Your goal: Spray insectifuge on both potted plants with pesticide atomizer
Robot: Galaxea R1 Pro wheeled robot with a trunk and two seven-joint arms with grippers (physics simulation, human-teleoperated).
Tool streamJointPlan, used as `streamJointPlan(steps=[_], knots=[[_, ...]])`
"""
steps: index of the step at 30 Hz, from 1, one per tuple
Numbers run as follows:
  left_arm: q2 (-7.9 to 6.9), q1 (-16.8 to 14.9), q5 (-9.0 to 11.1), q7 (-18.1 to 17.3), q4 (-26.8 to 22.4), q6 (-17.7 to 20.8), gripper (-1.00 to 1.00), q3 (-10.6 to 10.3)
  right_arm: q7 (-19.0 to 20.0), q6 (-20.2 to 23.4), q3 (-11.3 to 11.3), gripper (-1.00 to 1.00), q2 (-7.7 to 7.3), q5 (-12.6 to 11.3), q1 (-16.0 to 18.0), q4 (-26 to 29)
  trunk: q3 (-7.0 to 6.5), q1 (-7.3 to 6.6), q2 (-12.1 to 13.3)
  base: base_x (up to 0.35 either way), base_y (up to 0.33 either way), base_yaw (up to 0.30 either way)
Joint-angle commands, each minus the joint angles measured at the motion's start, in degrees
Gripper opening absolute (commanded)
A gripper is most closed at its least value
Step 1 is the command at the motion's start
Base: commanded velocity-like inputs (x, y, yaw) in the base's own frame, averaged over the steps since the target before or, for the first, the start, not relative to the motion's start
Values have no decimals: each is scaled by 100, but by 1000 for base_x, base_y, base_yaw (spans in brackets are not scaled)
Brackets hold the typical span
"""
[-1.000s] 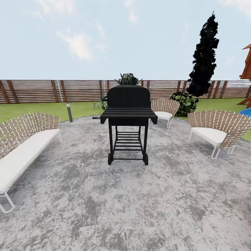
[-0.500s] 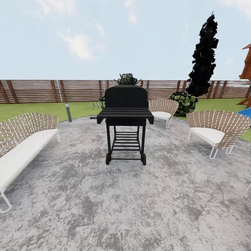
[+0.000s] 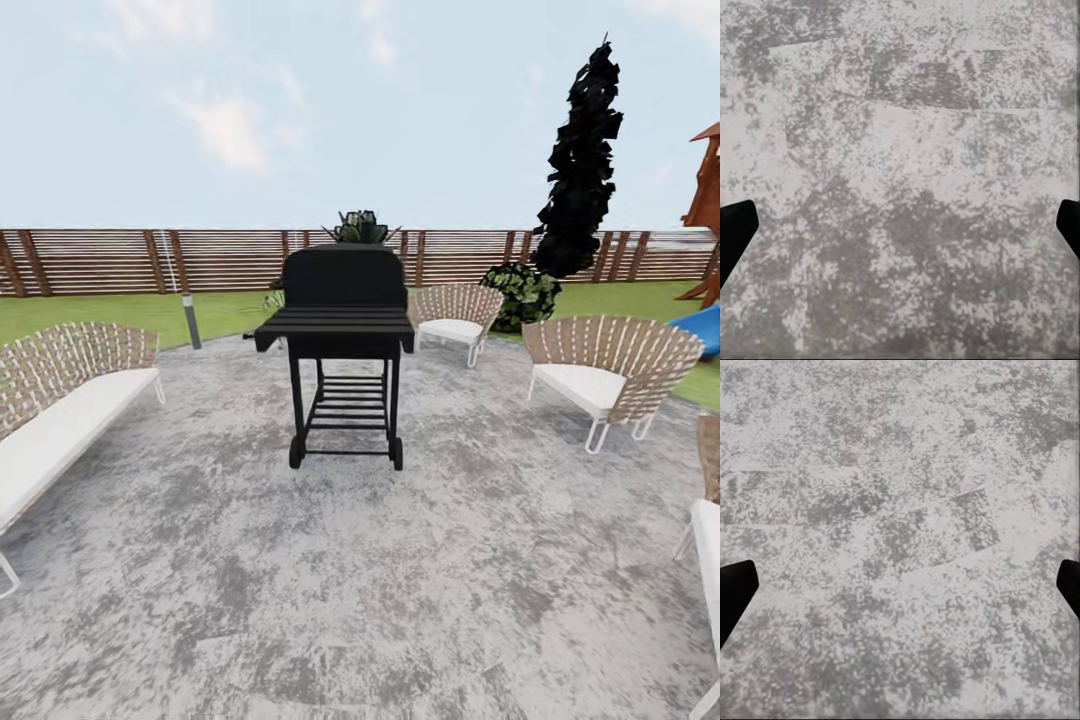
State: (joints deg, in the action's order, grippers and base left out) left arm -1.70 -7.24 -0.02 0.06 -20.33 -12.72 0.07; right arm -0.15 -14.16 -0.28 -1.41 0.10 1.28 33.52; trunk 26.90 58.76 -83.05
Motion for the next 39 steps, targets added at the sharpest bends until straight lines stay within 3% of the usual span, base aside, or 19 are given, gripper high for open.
streamJointPlan(steps=[1,5,11,26,39], knots=[[0,-4,2,1,3,-19,100,1,-4,-20,-3,100,0,2,3,-6,9,-3,-3,-235,-211,64],[-2,-12,1,-6,-59,-20,100,-2,-10,-25,-6,100,1,7,4,-11,32,-3,-3,-175,-141,132],[-41,-10,-6,2,-543,-18,100,1,-14,-25,-14,100,-7,9,4,-17,74,-3,-3,-23,-18,166],[-87,73,-24,-1,-562,-20,100,2,-12,-33,-16,100,0,8,4,-135,185,-3,-3,-10,-1,165],[-85,74,-8,3,-560,-20,100,2,-12,-34,-16,100,-5,8,4,-135,282,-3,-3,-239,53,160]])
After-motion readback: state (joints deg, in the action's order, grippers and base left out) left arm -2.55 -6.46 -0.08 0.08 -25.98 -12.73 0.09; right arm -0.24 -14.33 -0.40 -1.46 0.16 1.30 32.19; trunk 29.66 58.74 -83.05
